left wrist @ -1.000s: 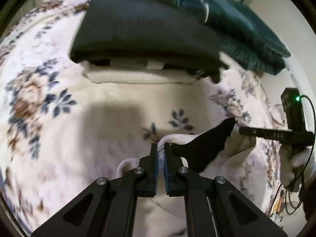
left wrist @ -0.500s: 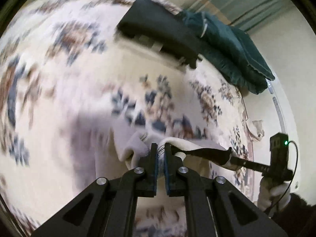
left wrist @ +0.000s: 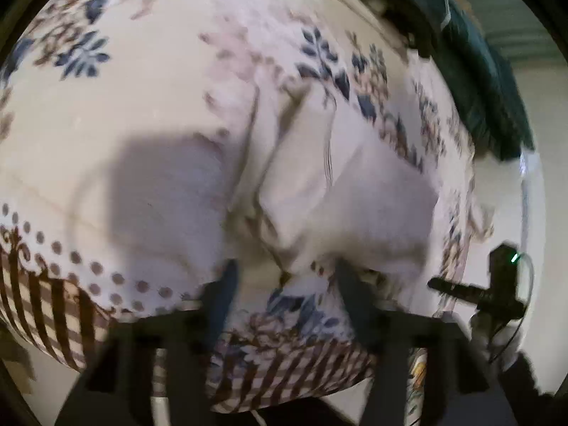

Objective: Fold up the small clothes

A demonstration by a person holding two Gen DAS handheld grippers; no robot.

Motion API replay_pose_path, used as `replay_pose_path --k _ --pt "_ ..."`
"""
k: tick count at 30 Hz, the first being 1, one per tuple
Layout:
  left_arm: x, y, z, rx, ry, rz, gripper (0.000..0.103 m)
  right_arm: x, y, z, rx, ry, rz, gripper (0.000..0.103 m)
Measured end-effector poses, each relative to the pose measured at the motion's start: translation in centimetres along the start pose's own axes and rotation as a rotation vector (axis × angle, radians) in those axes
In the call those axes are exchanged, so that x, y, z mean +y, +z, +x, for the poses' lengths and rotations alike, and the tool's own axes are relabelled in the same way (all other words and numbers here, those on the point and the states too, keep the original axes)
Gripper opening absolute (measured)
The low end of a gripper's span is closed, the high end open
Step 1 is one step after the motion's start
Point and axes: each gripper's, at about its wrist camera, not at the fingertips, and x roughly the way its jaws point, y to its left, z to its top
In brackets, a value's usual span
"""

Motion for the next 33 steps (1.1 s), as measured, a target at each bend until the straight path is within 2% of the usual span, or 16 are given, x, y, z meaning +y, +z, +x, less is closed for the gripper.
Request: replay_pose_path --k 1,3,7,11,14,15,16,17,18,19,25,27,28,29,31,33 --pt "0.2 0.3 -0.4 -0.022 -0.004 -0.014 0.064 -0.6 -0.1 -0.3 -0.010 0.027 0.033 0.043" --pt "0.5 1.7 -0.9 -0.064 -0.009 -0.043 0.064 -2.0 0.0 -1.1 -0.046 0.091 0.112 0.048" --pt "0.3 5.1 -0.4 -0.127 0.000 -0.053 0.064 -3.3 1.5 -1.9 -0.132 0.131 0.201 0.048" --pt "-1.4 9.3 2.5 -0.112 0.007 -0.013 0.064 -4.0 4.7 -1.9 -0.229 0.143 0.279 0.048" --pt "-2.9 10.5 5.0 -0.062 0.083 0.074 0.061 -4.0 7.9 -1.7 -0.259 0.122 0.302 0.048" --pt "-3.6 10.5 5.5 -0.064 0.108 0.120 0.051 -4.0 8.7 -1.7 -0.262 0.101 0.295 0.048" --pt "-4.3 10.5 6.0 -0.056 0.117 0.165 0.020 -3.7 9.3 -1.5 -0.258 0.083 0.277 0.047" --pt "-4.6 10.4 6.4 -0.043 0.107 0.182 0.010 -2.9 9.7 -1.3 -0.259 0.076 0.260 0.042" --pt "-4.7 10.4 6.5 -0.044 0.107 0.189 0.010 -2.3 9.9 -1.1 -0.258 0.073 0.248 0.018" --pt "-4.7 10.4 6.4 -0.057 0.111 0.193 0.010 -1.6 10.1 -1.0 -0.256 0.064 0.231 0.006" --pt "-2.1 12.7 6.3 -0.087 0.092 0.125 0.009 0.9 9.5 -1.3 -0.318 -0.038 0.236 0.002" --pt "-1.4 13.2 7.2 -0.068 0.115 0.120 0.009 0.6 9.8 -1.2 -0.321 -0.127 0.240 0.000" --pt "-1.3 13.3 7.4 -0.060 0.118 0.121 0.009 0.8 10.1 -0.9 -0.313 -0.211 0.219 0.000" --pt "-1.2 13.3 7.4 -0.054 0.118 0.122 0.009 0.9 10.5 -0.5 -0.296 -0.245 0.203 0.000" --pt "-1.0 13.2 7.0 -0.036 0.076 0.086 0.013 0.3 10.8 0.0 -0.258 -0.197 0.219 0.000" --pt "-0.7 12.8 6.0 -0.025 -0.007 0.047 0.016 -0.3 10.9 -0.5 -0.247 -0.133 0.240 0.000"
